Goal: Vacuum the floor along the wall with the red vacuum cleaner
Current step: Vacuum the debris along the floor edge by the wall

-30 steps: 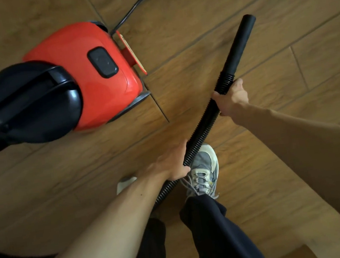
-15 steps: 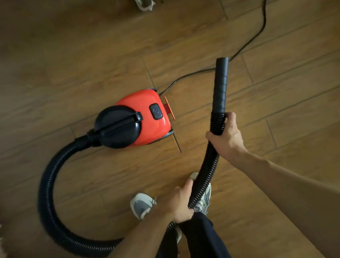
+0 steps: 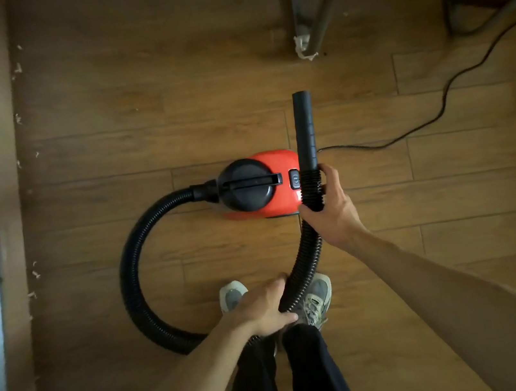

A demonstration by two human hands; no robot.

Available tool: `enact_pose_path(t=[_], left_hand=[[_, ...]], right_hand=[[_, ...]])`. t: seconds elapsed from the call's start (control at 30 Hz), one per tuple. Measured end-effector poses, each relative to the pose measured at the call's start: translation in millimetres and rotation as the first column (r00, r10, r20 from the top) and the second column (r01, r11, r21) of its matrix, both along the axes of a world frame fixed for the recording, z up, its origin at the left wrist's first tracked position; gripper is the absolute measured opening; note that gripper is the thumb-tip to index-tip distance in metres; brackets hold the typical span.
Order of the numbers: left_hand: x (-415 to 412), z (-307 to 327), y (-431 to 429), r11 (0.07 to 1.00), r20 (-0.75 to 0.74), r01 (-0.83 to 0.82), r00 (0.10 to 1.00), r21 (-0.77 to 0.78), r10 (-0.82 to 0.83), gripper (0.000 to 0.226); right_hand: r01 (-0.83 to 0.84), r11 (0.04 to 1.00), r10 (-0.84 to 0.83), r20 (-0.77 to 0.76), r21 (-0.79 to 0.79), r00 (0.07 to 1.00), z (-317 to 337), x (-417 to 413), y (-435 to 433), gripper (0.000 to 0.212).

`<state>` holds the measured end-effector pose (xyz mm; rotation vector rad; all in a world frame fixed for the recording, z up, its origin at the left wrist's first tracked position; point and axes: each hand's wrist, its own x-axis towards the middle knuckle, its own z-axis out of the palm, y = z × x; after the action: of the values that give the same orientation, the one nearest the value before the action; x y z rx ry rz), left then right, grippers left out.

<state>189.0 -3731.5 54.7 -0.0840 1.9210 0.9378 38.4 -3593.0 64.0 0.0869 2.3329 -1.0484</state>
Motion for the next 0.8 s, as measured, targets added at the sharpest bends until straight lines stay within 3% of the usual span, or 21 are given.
enact_pose_path(t=[0.27,0.43,0.6,0.8], left_hand=[[33.4,30.6,-55.6,0.957,-0.054,-0.284,0.956,0.054,0.287,0.041],[58.7,45.5,-86.7,0.882,-0.071,-0.469,0.879,0.057,0.472,0.034],[88.9,52.4,-112.4,0.76,-0.111,-0.647,0.752,0.064,0.649,0.053],[125.5,49.9,-136.6,0.484,-0.08,-0.869,0.477,0.101,0.875,0.036]], right_hand=[[-0.335,0.941,0.335,-0.014,-0.047,0.942,41.8,4.4,-99.8,0.081],[-0.503,0.855,0.515,0.1,-0.127,0.851,54.2,13.2,-168.9,0.078],[-0.674,0.712,0.701,0.153,-0.195,0.696,56.6,30.4,-235.7,0.086],[-0.754,0.583,0.811,0.278,-0.302,0.515,55.2,62.3,-312.3,0.084]])
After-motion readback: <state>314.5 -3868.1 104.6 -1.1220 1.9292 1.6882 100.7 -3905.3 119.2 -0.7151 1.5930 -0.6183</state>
